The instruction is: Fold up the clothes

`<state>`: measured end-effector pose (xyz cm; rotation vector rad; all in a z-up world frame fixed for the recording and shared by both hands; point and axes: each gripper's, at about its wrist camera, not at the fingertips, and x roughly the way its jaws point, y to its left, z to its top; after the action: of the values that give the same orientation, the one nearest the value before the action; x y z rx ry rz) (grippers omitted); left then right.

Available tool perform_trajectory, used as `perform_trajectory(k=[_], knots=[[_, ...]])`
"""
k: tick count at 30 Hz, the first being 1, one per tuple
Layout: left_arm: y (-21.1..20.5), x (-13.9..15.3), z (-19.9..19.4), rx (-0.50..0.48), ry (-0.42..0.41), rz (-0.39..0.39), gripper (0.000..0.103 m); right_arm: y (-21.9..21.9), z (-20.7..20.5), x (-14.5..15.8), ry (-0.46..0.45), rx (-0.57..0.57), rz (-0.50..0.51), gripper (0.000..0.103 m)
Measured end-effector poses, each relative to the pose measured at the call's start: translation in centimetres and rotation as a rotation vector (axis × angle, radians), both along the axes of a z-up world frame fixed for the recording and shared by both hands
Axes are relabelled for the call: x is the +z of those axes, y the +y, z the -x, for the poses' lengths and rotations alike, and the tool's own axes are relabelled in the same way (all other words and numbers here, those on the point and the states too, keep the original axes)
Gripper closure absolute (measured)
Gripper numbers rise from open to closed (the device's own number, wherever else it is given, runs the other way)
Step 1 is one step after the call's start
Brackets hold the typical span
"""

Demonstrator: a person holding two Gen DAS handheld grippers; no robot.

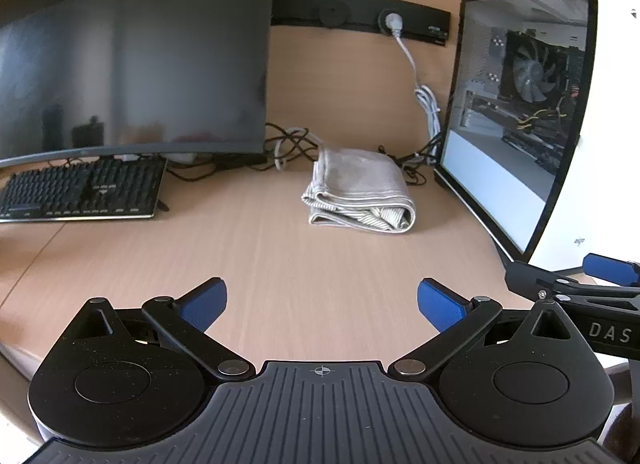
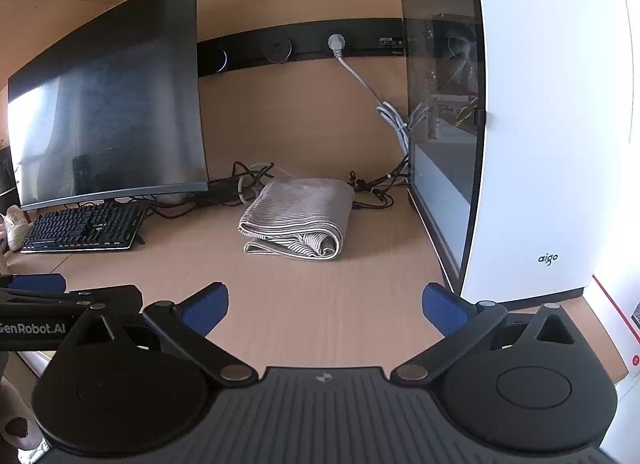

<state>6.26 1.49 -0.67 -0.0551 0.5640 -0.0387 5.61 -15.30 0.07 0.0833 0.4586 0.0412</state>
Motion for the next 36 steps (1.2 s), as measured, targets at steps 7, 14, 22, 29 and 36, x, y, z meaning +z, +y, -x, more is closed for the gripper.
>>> perform_trajectory(k=[7,14,22,29,36], knots=[[0.7,-0.1,0.2,0.006,0.011,0.015,0.000,0.8,0.4,0.0,0.000,0.019,0.003,0.000],[1.2,-0.1,0.4,0.006,0.018,0.022,0.000,0.9,0.5,0.1,-0.001,0.001,0.012,0.000],[1.1,-0.1,0.7,-0.004,0.020,0.018,0.000,0.6,0.6,0.0,0.006,-0.001,0.000,0.000],[1.0,-0.1,0.7,-0.005,0.022,0.015,0.000,0.4,0.7,-0.1,0.011,0.000,-0.004,0.000],[0.8,-0.1,0.8,-0.009,0.018,0.017,0.000,0.5,0.7,-0.2,0.017,0.000,-0.008,0.000]])
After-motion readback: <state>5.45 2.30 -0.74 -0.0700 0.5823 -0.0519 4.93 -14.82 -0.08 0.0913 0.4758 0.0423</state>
